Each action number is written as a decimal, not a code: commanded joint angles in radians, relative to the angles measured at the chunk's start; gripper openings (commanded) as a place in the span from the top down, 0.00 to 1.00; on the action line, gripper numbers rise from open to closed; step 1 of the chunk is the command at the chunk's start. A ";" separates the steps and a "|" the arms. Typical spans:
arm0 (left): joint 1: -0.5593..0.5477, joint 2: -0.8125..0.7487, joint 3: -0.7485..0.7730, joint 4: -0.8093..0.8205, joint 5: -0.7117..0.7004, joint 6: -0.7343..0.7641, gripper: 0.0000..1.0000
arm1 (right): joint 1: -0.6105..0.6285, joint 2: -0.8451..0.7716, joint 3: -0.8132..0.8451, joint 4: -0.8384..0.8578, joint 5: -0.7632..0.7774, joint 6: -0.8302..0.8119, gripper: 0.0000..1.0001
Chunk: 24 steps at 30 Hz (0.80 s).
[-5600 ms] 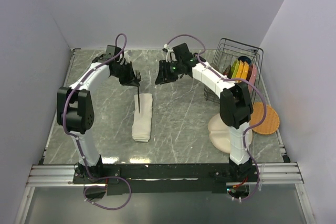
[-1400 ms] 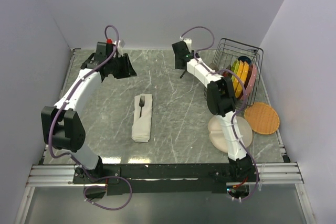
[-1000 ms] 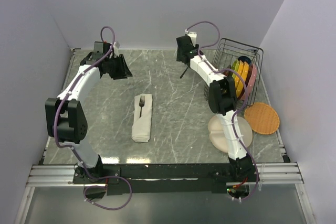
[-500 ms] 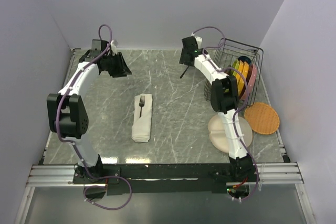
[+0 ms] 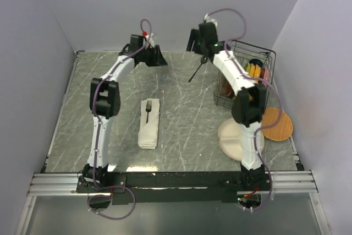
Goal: Fold the napkin into a case and place the utensils inside
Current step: Move the spoon to the center of the board.
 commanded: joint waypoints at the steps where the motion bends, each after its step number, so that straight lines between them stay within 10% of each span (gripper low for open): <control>1: -0.087 0.090 0.112 0.084 0.041 -0.020 0.49 | -0.022 -0.305 -0.065 0.083 -0.002 0.005 0.23; 24: -0.253 0.385 0.261 0.294 -0.062 -0.325 0.52 | -0.166 -0.473 -0.191 -0.108 -0.069 -0.116 0.15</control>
